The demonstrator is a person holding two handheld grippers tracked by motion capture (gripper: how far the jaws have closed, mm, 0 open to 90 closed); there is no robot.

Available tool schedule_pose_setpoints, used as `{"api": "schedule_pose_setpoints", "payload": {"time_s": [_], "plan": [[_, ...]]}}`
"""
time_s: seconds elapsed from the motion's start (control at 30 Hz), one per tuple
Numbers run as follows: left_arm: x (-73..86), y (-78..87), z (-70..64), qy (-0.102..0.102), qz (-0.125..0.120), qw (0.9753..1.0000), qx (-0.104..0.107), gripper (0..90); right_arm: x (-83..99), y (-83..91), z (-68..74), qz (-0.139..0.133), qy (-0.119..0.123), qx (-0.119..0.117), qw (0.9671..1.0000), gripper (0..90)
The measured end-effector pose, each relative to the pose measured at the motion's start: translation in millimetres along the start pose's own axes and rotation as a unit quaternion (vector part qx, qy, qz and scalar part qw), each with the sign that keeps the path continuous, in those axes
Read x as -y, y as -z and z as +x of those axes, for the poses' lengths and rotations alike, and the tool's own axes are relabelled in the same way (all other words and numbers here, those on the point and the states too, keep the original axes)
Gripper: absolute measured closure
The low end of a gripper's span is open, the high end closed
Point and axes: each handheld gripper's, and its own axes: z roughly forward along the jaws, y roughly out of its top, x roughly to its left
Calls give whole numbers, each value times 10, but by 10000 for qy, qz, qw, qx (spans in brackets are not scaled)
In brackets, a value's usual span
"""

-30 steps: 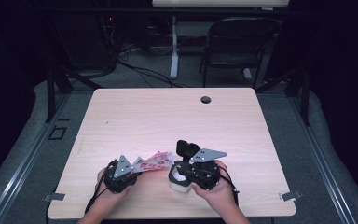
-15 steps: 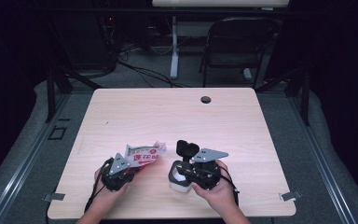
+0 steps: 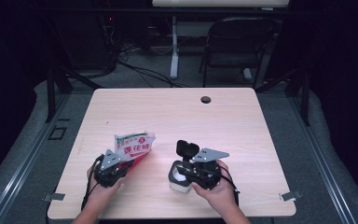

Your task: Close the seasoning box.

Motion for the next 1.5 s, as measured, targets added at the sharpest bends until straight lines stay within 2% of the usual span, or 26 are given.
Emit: {"api": "schedule_pose_setpoints", "payload": {"time_s": [0.3, 0.57, 0.67, 0.97, 1.1, 1.17, 1.3, 1.5], "plan": [[17, 71, 173, 231, -31, 9991, -360, 835, 8, -3, -14, -1, -13, 25, 10000, 707], [20, 159, 304, 334, -47, 9957, -865, 846, 17, -3, -27, -15, -35, 35, 10000, 706], [30, 180, 353, 442, -50, 9944, -955, 849, 16, 0, -26, -18, -49, 36, 10000, 706], [57, 217, 454, 557, -34, 9909, -1226, 855, 17, 1, -29, -36, -56, 46, 10000, 704], [66, 229, 474, 540, 3, 9898, -1316, 855, 18, 2, -30, -33, -51, 50, 10000, 703], [68, 226, 470, 450, 43, 9887, -1432, 856, 19, 2, -32, -38, -60, 51, 10000, 703], [80, 218, 475, 400, 118, 9863, -1593, 856, 19, 4, -35, -46, -67, 51, 10000, 702], [101, 188, 484, 377, 214, 9865, -1579, 852, 22, 0, -37, -39, -75, 34, 10000, 702]]}}
